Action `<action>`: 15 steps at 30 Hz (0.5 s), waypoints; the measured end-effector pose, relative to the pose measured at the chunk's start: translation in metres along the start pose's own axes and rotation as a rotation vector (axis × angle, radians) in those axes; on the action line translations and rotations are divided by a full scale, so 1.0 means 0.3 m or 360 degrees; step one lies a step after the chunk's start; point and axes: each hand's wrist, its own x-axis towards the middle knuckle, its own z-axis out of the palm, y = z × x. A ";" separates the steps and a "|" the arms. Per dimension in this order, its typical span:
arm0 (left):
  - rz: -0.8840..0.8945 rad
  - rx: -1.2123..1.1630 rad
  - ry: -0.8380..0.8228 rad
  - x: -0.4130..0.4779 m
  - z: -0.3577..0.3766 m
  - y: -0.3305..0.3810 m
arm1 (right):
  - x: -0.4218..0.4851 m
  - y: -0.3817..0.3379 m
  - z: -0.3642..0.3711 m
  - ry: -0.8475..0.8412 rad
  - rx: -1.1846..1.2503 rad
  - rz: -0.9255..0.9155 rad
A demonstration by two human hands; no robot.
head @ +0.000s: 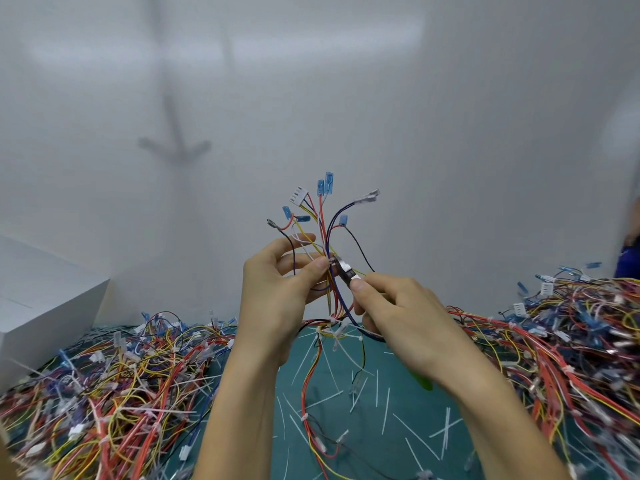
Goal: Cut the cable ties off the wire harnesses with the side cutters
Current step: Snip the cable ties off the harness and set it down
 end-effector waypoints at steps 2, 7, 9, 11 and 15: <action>-0.0001 0.0000 -0.0001 0.000 -0.001 0.001 | 0.001 0.003 0.003 0.0001 0.0013 -0.0006; -0.0001 0.0044 -0.0006 0.001 -0.004 -0.002 | 0.001 0.009 0.008 -0.0020 0.0046 0.0006; -0.0004 0.0048 -0.0010 0.002 -0.006 -0.002 | 0.002 0.009 0.009 -0.0017 0.0057 0.0014; -0.0004 0.0058 -0.0011 0.004 -0.008 -0.002 | 0.003 0.011 0.011 -0.0014 0.0069 0.0018; -0.0019 0.0042 -0.0013 0.005 -0.010 -0.005 | 0.007 0.014 0.014 -0.0023 0.0094 0.0011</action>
